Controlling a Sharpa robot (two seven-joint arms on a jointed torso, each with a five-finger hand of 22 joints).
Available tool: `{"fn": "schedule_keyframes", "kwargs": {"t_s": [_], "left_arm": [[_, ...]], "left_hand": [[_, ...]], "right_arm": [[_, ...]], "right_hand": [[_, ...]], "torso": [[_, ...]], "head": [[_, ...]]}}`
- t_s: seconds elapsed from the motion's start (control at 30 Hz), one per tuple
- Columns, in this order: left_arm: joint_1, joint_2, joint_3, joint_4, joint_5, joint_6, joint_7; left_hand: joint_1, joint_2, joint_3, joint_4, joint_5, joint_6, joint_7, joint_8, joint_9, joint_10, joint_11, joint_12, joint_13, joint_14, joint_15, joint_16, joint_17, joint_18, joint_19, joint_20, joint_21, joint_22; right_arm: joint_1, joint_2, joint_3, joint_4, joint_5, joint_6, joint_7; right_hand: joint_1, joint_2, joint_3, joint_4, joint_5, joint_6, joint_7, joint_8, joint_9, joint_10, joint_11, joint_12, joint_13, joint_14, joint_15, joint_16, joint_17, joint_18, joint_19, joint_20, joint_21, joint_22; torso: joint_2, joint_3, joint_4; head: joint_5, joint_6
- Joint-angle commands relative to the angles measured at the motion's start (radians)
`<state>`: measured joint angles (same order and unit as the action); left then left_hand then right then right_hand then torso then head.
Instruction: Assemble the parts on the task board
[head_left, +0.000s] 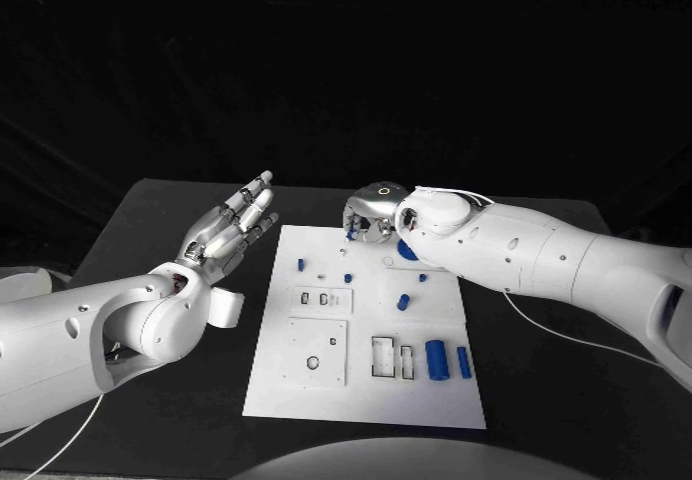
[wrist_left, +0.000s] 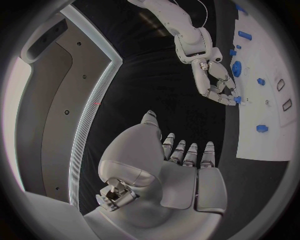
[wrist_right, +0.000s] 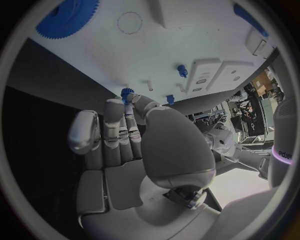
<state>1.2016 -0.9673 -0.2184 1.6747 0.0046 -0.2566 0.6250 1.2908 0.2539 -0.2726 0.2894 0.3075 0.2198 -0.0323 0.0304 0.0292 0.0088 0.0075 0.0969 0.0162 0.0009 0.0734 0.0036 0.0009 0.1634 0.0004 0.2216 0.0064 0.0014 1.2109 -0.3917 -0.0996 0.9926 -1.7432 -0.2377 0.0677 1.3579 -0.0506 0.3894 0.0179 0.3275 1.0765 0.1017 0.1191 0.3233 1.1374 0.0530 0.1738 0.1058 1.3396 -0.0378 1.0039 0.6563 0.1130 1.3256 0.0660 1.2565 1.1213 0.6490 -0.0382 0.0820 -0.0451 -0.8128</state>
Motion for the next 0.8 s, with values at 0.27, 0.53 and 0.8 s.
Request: {"fn": "schedule_keyframes", "kwargs": {"t_s": [0.27,0.53,0.8], "left_arm": [[0.001,-0.002,0.001,0.001,-0.001,0.012,0.012],[0.001,0.001,0.001,0.000,0.004,0.017,0.009],[0.001,0.002,0.001,-0.002,0.014,0.020,0.006]], "left_hand": [[0.010,0.001,0.005,0.002,0.005,0.004,0.008,0.004,0.002,-0.001,0.004,0.005,0.002,-0.001,0.009,-0.004,-0.001,0.018,0.000,0.010,-0.006,-0.001],[0.012,0.002,0.005,0.002,0.006,0.010,0.018,0.005,0.002,-0.002,0.001,0.006,0.002,-0.001,0.011,-0.004,-0.001,0.018,0.000,0.011,-0.006,-0.001],[0.013,0.003,0.005,0.002,0.007,0.016,0.024,0.007,0.003,-0.002,0.000,0.006,0.002,-0.001,0.011,-0.004,-0.001,0.017,0.000,0.012,-0.006,-0.001]], "right_arm": [[-0.008,0.010,0.000,-0.009,0.009,-0.027,0.015],[-0.012,0.018,0.001,-0.019,0.009,-0.014,0.017],[-0.019,0.024,0.001,-0.019,0.003,0.024,-0.001]], "right_hand": [[0.005,-0.010,0.005,-0.008,-0.003,0.003,-0.003,0.001,-0.001,0.001,-0.004,-0.006,0.000,0.000,-0.002,0.006,0.001,-0.014,0.004,0.004,0.006,0.003],[0.007,-0.012,0.008,-0.011,-0.006,-0.003,-0.001,-0.004,-0.001,-0.003,-0.001,-0.013,-0.002,-0.007,-0.001,0.003,-0.003,-0.014,0.000,0.004,0.006,0.005],[-0.010,-0.025,0.005,-0.004,-0.062,-0.047,-0.005,-0.034,-0.009,-0.052,0.001,-0.048,-0.015,-0.038,0.004,-0.024,-0.038,-0.008,-0.028,0.008,-0.016,-0.018]], "torso": [[-0.001,-0.0014,-0.0014],[-0.002,-0.0016,-0.0010],[-0.003,-0.0013,-0.0002]], "head": [[0.004,-0.004],[0.000,-0.007],[0.001,-0.008]]}}
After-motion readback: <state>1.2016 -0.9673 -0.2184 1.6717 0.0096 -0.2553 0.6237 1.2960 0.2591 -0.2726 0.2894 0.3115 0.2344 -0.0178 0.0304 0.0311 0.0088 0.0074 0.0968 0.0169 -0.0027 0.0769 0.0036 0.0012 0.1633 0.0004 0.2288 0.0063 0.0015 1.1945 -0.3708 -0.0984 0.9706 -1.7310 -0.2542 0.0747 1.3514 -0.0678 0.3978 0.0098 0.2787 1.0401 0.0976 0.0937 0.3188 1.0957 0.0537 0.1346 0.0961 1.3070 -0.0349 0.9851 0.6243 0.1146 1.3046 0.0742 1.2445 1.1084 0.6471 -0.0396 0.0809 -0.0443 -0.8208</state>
